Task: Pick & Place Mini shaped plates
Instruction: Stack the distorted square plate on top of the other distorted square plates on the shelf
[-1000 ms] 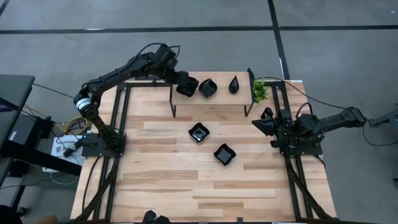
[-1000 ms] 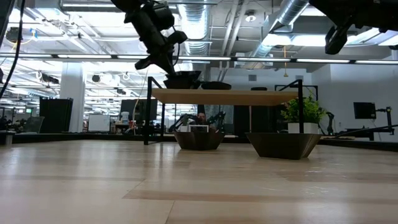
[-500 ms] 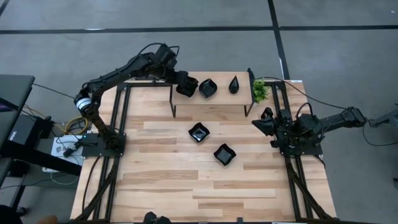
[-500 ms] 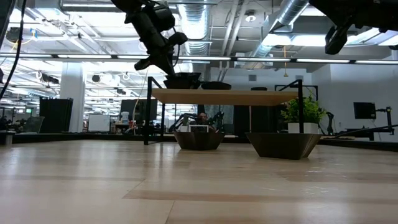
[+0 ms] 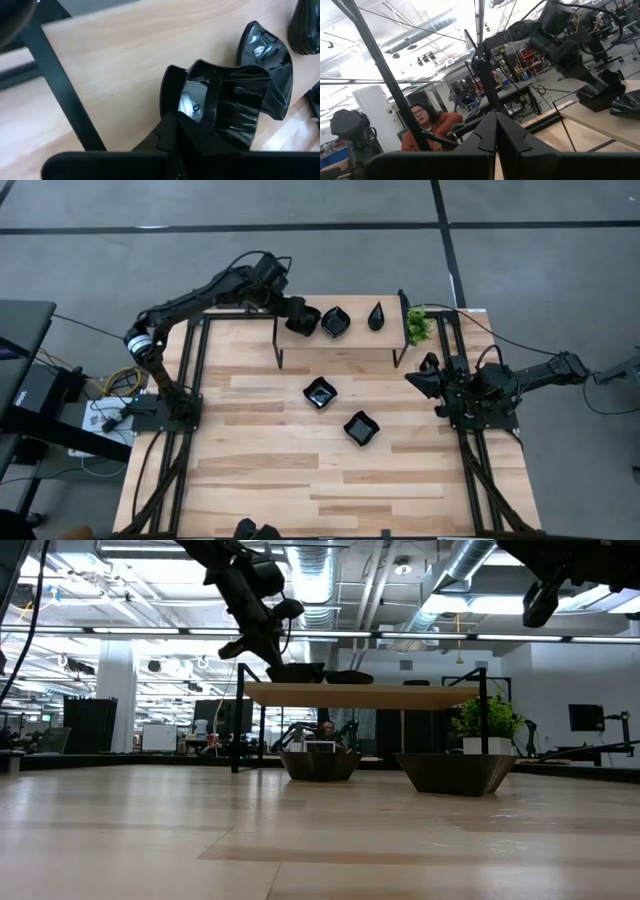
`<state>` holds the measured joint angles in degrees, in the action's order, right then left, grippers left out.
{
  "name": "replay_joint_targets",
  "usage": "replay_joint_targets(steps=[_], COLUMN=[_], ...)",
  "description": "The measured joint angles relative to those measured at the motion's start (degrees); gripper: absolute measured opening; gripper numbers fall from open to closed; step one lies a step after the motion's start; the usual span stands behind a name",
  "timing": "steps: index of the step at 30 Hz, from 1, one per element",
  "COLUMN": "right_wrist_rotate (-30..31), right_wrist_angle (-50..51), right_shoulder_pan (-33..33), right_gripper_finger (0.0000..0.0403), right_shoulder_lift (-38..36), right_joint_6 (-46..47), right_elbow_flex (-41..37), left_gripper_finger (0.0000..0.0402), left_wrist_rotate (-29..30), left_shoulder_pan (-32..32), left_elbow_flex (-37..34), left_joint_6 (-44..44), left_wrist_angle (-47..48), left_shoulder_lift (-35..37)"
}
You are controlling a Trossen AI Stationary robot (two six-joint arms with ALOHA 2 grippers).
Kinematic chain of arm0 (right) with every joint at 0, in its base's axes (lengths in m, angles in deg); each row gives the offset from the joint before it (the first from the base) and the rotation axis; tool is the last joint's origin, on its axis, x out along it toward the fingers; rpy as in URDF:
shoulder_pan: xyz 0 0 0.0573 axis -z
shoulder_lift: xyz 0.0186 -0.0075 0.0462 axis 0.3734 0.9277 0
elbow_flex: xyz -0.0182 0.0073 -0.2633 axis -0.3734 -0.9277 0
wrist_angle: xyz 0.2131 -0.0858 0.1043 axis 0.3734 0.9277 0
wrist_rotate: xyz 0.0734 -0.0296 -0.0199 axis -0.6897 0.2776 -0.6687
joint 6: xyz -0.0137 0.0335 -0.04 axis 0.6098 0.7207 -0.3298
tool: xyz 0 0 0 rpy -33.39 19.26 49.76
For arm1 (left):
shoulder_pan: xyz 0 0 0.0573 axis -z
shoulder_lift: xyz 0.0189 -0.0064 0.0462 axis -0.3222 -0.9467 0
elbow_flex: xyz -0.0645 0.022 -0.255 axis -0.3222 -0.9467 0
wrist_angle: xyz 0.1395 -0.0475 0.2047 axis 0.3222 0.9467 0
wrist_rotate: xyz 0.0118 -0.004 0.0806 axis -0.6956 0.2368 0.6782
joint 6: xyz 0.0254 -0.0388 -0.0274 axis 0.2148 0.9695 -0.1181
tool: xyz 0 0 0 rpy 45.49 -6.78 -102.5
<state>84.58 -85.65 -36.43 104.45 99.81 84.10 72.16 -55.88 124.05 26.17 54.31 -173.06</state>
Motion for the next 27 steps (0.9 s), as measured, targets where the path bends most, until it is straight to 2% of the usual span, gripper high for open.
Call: replay_joint_targets(steps=[13,20,24,27], right_wrist_rotate=[0.11,0.09,0.09,0.09], right_wrist_angle=[0.04,0.04,0.04,0.04], right_shoulder_pan=[0.00,0.00,0.00,0.00], right_gripper_finger=[0.0000,0.0000,0.0000,0.0000], right_shoulder_lift=[-0.01,-0.02,-0.01,0.00], right_joint_6=[-0.02,0.00,-0.02,0.00], right_elbow_flex=[0.00,0.00,0.00,0.00], left_gripper_finger=[0.0077,0.0092,0.0092,0.0092], left_wrist_rotate=[-0.01,-0.28,-0.21,0.07], left_shoulder_pan=[0.02,0.07,2.89,8.10], left_elbow_flex=[0.00,-0.04,-0.04,-0.04], left_joint_6=[-0.45,-0.39,-0.14,0.15], left_wrist_angle=[0.03,0.10,0.19,0.21], left_shoulder_lift=[0.56,5.24,10.02,12.54])
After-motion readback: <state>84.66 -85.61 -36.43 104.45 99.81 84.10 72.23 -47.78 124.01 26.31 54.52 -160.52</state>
